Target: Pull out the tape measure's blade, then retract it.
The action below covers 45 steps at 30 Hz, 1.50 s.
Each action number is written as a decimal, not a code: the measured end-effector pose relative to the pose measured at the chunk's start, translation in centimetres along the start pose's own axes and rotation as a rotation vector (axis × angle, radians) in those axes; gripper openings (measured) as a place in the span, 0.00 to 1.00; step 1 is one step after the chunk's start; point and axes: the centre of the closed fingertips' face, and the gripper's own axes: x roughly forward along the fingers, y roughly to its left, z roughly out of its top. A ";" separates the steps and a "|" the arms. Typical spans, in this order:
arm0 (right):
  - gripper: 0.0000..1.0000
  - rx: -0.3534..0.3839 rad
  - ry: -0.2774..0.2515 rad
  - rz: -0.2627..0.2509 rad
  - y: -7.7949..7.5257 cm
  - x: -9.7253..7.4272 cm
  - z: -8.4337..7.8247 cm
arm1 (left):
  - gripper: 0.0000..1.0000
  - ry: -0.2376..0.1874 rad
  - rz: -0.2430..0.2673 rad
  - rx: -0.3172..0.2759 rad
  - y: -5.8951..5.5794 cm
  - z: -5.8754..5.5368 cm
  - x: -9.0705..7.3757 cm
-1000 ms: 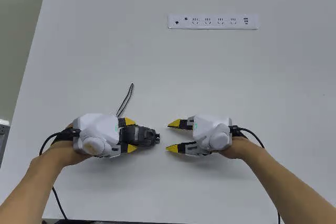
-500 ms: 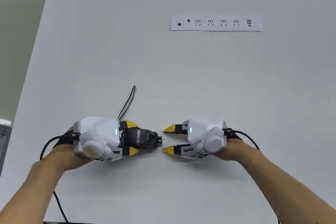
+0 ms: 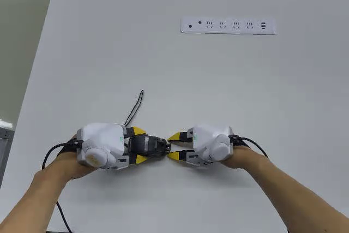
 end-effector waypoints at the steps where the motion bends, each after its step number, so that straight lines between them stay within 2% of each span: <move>1: 0.18 -0.003 -0.002 0.000 0.0 0.1 0.0 | 0.30 -0.003 0.002 -0.004 0.0 0.0 0.0; 14: 0.12 -0.019 0.003 -0.005 0.1 0.0 0.2 | 0.30 -0.018 0.007 -0.019 0.1 -0.1 -0.3; 45: 0.11 -0.021 0.016 0.011 0.1 0.0 0.3 | 0.30 -0.019 0.011 -0.032 0.1 -0.3 -0.5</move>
